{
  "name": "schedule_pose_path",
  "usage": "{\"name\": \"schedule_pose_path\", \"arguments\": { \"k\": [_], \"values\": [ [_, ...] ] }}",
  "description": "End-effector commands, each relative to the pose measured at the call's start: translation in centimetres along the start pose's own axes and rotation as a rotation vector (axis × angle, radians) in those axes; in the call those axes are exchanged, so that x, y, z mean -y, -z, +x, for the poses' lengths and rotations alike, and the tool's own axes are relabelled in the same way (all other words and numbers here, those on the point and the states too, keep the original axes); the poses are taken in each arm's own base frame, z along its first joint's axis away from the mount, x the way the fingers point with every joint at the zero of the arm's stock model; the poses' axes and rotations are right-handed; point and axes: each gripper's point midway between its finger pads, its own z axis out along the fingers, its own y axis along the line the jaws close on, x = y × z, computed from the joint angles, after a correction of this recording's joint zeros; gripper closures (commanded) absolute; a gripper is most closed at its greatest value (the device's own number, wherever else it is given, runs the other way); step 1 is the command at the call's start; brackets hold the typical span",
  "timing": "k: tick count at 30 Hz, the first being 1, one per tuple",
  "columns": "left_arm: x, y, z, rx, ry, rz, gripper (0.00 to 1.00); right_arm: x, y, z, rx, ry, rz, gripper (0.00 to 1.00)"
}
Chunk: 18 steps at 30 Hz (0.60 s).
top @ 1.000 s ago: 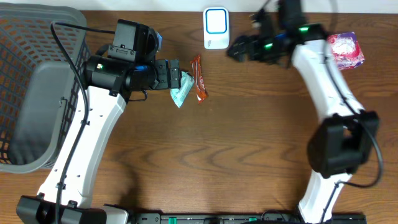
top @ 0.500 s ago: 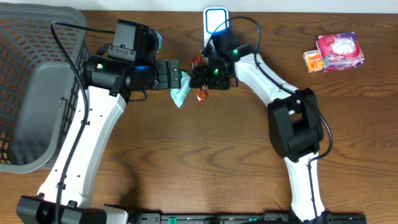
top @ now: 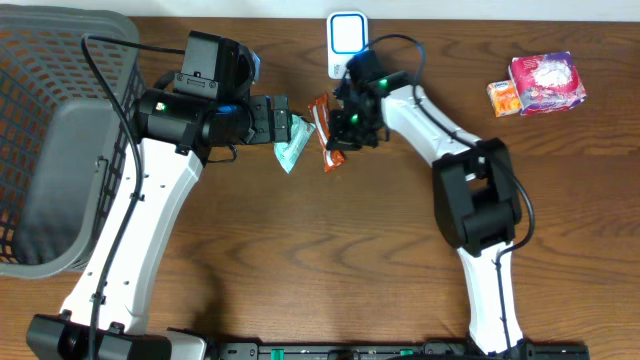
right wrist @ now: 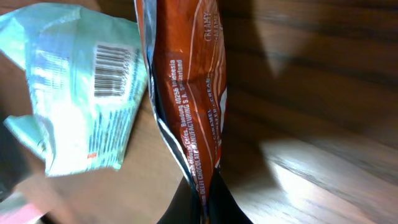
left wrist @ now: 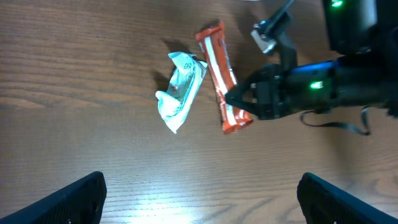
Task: Scan the item barcode
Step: 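Grasp the red wrapped bar with the right gripper and lift it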
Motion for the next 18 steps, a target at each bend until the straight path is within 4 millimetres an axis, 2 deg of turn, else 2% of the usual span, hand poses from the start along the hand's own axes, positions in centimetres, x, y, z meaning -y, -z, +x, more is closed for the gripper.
{"name": "schedule_pose_path", "arguments": {
  "k": [1, 5, 8, 10, 12, 13, 14, 15, 16, 18],
  "values": [
    [0.0, 0.0, -0.2, 0.002, -0.006, -0.003, 0.02, 0.5, 2.5, 0.3, -0.068, -0.031, -0.188, 0.99],
    [0.0, 0.0, -0.2, 0.002, -0.006, -0.003, 0.02, 4.0, 4.5, 1.2, -0.109, -0.050, -0.178, 0.99],
    [0.0, 0.0, -0.2, 0.002, -0.005, -0.003, 0.02, 6.6, 6.0, 3.0, -0.169, -0.008, -0.158, 0.99],
    [0.0, 0.0, -0.2, 0.002, -0.005, -0.003, 0.02, 8.6, 6.4, 4.1, -0.210, -0.018, -0.081, 0.99],
    [0.0, 0.0, -0.2, 0.002, -0.005, -0.003, 0.02, 12.0, 6.6, 5.3, -0.252, -0.062, 0.087, 0.99],
    [0.0, 0.0, -0.1, 0.002, -0.005, -0.002, 0.02, 12.8, 6.7, 5.7, -0.263, -0.083, 0.126, 0.98],
    [0.0, 0.0, -0.2, 0.002, -0.005, -0.003, 0.02, 13.2, 6.7, 6.0, -0.271, -0.095, 0.140, 0.93],
    [0.0, 0.0, -0.1, 0.002, -0.005, -0.002, 0.02, 13.3, 6.7, 6.2, -0.280, -0.103, 0.138, 0.67],
    [0.0, 0.0, -0.2, 0.002, -0.005, -0.003, 0.02, 13.4, 6.8, 6.4, -0.285, -0.105, 0.141, 0.52],
    [0.0, 0.0, -0.2, 0.002, -0.005, -0.003, 0.02, 13.1, 7.2, 6.2, -0.282, -0.105, 0.144, 0.14]
  ]
}}
